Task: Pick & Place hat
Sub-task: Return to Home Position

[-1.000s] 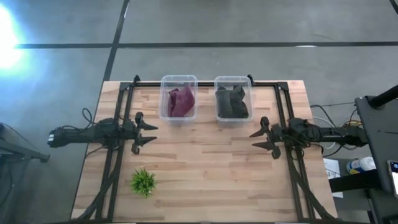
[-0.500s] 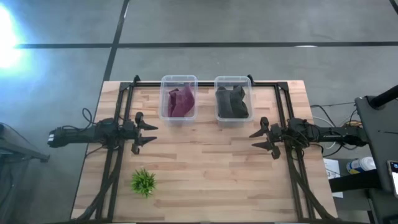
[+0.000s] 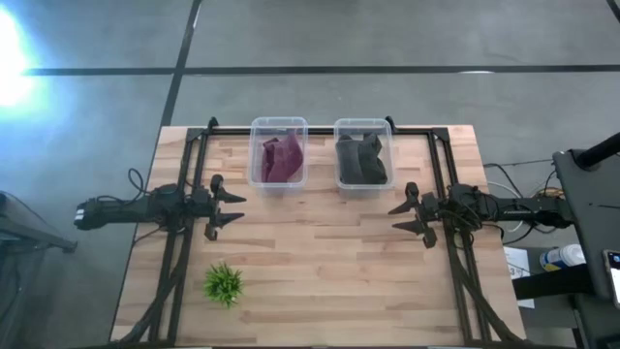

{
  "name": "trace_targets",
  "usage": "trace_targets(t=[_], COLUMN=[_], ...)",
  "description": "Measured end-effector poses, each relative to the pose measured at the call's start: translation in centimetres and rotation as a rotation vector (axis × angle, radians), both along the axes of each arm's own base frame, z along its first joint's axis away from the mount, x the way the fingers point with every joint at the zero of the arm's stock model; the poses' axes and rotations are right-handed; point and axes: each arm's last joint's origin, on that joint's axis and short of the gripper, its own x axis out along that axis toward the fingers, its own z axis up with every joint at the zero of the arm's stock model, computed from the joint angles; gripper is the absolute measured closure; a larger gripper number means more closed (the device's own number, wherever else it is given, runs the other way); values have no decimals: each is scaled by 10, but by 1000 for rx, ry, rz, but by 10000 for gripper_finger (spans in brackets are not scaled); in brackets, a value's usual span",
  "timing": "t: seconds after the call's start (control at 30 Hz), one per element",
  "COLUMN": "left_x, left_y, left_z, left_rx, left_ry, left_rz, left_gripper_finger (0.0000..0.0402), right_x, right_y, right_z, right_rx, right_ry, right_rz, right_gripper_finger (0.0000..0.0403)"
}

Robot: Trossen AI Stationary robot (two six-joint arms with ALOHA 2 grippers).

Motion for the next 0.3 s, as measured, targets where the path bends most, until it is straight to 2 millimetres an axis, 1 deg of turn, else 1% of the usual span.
trace_targets(t=[0.3], left_x=[0], left_y=[0], left_z=[0], left_rx=[0], left_ry=[0], left_rz=[0], left_gripper_finger=[200], right_x=[0], right_y=[0], right_z=[0], right_rx=[0], right_ry=[0], right_rz=[0], right_gripper_finger=[219])
